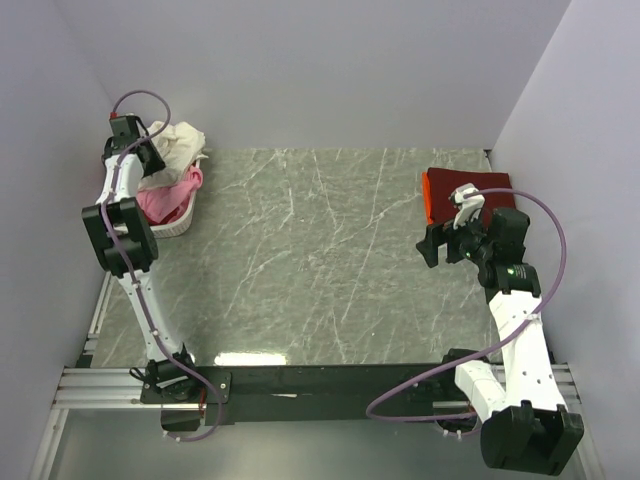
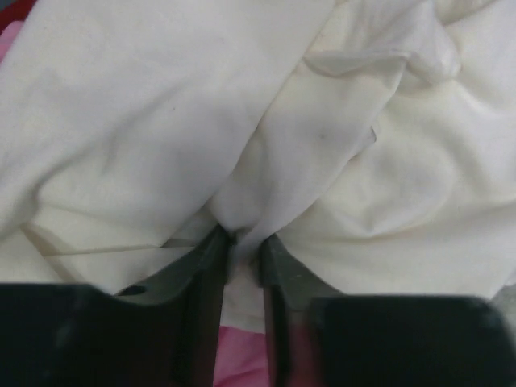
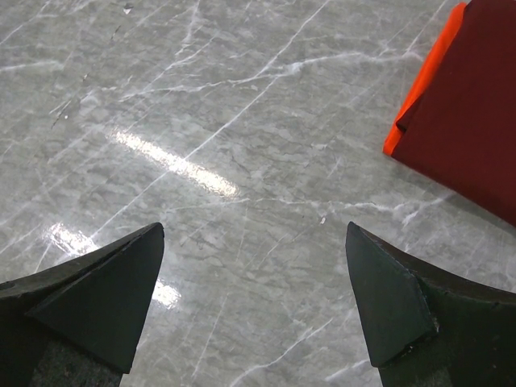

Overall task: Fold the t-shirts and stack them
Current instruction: Grab the tshirt from the pile

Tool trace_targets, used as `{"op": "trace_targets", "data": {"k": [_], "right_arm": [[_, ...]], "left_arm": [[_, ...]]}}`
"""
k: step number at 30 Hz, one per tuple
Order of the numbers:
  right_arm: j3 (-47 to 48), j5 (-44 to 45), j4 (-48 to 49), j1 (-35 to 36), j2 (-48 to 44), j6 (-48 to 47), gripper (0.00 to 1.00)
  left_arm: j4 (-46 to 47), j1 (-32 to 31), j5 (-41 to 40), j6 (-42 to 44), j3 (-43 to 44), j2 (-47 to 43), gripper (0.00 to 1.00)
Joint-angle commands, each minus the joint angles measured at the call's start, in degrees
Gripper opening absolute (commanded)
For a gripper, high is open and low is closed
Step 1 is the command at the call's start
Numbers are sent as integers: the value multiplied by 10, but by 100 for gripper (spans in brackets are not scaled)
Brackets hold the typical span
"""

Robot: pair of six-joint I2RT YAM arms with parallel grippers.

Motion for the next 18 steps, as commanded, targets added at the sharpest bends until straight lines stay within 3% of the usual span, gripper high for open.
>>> {"op": "trace_targets", "data": {"k": [1,5,10,18], "right_arm": [[23,-8,9,3,4,-1,99],[24,-12,7,3,10,-1,99],[23,-12,10,3,7,0,99],[19,-9,15,3,3,-1,99]], "left_arm": [[-10,-1,-24,41,31,-5,25],[50,-5,-35,34,-8,-99,0],[100,-11,-35,16,-24,-205,0],[124,-42,34,-31,-1,-322,0]]}}
